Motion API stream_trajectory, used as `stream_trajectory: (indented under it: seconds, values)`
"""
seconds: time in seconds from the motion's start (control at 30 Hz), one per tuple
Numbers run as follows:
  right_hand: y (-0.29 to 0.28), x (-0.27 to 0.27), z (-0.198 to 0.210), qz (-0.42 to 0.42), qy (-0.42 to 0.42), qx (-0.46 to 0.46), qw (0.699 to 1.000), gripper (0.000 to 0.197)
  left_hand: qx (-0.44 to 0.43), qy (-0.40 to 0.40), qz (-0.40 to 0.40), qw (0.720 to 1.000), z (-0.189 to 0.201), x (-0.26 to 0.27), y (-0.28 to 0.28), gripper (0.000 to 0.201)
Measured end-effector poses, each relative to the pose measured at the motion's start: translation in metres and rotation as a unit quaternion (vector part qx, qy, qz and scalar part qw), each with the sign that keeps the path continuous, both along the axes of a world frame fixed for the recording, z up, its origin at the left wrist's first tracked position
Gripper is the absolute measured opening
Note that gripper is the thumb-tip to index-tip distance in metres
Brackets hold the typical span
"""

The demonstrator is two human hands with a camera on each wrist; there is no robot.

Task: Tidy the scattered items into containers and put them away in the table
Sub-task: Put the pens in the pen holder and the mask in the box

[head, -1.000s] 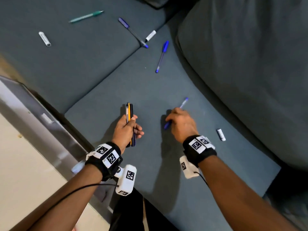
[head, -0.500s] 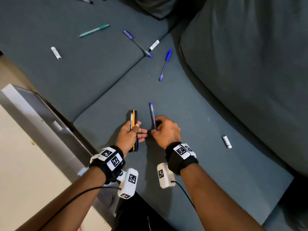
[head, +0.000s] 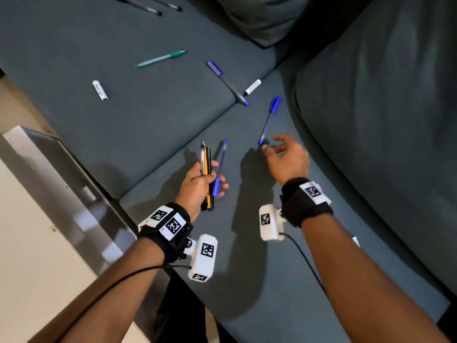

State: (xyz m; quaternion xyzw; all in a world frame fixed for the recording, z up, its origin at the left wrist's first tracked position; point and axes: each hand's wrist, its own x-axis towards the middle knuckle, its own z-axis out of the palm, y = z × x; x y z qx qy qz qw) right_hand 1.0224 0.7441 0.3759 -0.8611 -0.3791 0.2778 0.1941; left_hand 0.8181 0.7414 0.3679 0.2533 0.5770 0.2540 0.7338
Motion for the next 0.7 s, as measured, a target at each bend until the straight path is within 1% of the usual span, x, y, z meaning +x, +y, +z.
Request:
stream_trajectory:
  seconds: [0.07, 0.1, 0.13, 0.2, 0.3, 0.4, 0.47, 0.53, 0.6, 0.7]
  values:
    - [0.033, 0.007, -0.008, -0.037, -0.008, -0.039, 0.999, 0.046, 0.010, 0.006, -0.021, 1.000, -0.004, -0.011, 0.018, 0.030]
    - [0.046, 0.008, -0.012, -0.054, -0.010, -0.059, 0.997, 0.048, 0.011, 0.014, -0.026, 0.999, -0.006, -0.015, 0.024, 0.033]
    - [0.059, 0.006, -0.016, -0.065, -0.012, -0.075, 0.995, 0.048, 0.009, 0.027, -0.035, 0.999, -0.010, -0.020, 0.033, 0.035]
    - [0.072, 0.004, -0.019, -0.076, -0.021, -0.088, 0.993, 0.041, -0.001, 0.063, -0.069, 0.996, -0.016, -0.028, 0.040, 0.041]
    - [0.073, -0.003, -0.021, -0.062, -0.032, -0.103, 0.992, 0.028, -0.038, 0.088, -0.112, 0.989, -0.021, -0.043, 0.049, 0.040]
    - [0.049, -0.014, -0.023, 0.007, -0.013, -0.125, 0.992, 0.019, -0.082, 0.080, -0.107, 0.988, -0.023, -0.050, 0.052, 0.038]
    - [0.025, -0.026, -0.024, 0.059, -0.039, -0.096, 0.993, 0.015, -0.092, 0.072, -0.095, 0.989, -0.025, -0.051, 0.054, 0.035]
    - [0.003, -0.036, -0.026, 0.099, -0.106, -0.057, 0.988, 0.016, -0.094, 0.071, -0.082, 0.990, -0.026, -0.050, 0.054, 0.034]
    - [-0.010, -0.044, -0.030, 0.096, -0.137, -0.032, 0.985, 0.020, -0.098, 0.067, -0.063, 0.991, -0.028, -0.050, 0.053, 0.033]
    - [-0.006, -0.052, -0.038, 0.099, -0.128, 0.026, 0.987, 0.025, -0.094, 0.059, -0.048, 0.993, -0.030, -0.051, 0.053, 0.030]
